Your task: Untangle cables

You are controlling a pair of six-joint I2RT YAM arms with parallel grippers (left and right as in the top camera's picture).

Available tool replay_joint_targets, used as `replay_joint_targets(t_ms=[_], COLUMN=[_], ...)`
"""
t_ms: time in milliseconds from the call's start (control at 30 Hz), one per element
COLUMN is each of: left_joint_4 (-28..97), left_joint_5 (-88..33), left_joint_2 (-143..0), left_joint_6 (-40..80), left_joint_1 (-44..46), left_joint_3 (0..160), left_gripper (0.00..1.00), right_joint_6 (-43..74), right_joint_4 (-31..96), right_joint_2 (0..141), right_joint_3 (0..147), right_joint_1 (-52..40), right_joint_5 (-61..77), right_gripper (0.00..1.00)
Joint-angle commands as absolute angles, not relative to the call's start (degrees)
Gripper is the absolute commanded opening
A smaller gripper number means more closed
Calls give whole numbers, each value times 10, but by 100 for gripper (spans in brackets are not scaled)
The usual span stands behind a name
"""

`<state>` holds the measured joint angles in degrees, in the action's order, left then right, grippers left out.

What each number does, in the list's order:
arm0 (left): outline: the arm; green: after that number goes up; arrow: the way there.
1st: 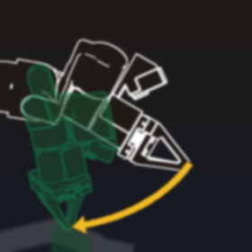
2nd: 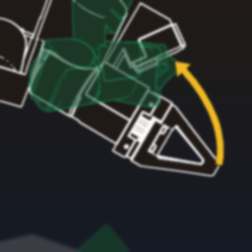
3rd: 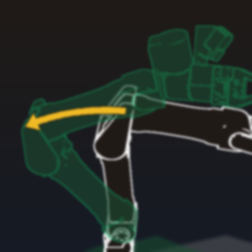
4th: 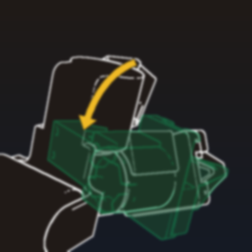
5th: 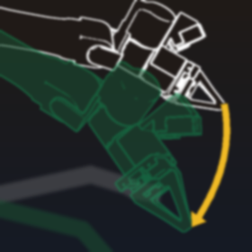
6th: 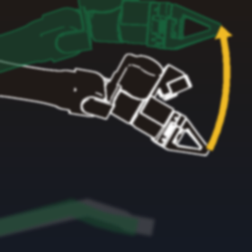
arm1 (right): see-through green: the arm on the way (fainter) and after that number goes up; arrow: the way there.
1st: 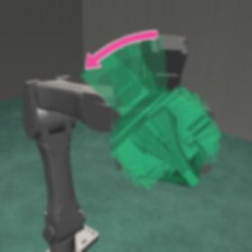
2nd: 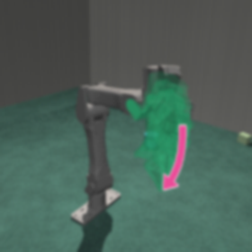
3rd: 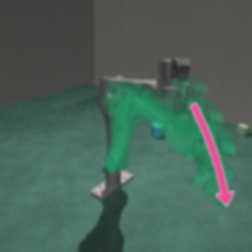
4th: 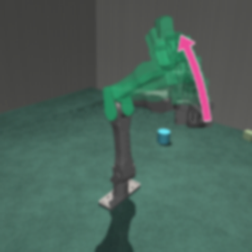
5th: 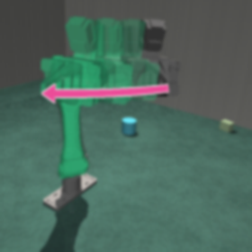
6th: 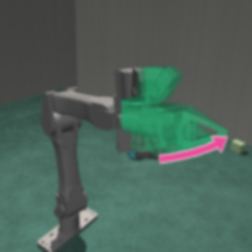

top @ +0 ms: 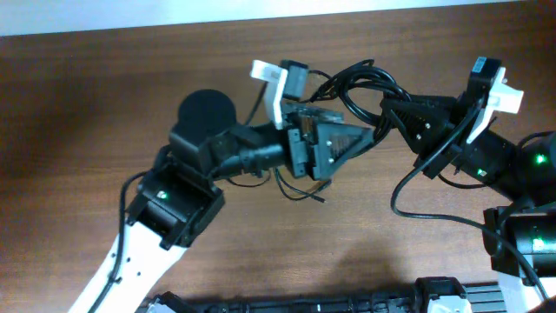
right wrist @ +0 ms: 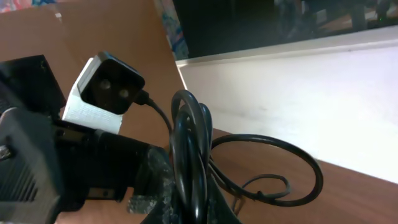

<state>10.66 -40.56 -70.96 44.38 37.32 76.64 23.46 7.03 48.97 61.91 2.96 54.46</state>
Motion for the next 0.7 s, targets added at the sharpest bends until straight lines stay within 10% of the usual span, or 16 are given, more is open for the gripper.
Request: replay_joint_targets(t_ms=[0,167,567,667], left_joint_4=[74,37,39,39], left_joint_5=[-408,-405,-355,-347], left_joint_2=[-724,-740,-743,-743], left_joint_6=[458,458,458,458], left_joint_1=[380,380,380,380], left_joint_3=[776,776,776,776], left_gripper=[88,70,70,49], right_joint_6=[252,260,260,260], right_joint_4=[64,64,63,63], right_joint_2=[487,487,487,487], right_joint_3=[626,626,626,626], right_joint_1=[30,30,30,30], right_joint_5=[561,581,596,600], right_gripper=[4,4,4,4])
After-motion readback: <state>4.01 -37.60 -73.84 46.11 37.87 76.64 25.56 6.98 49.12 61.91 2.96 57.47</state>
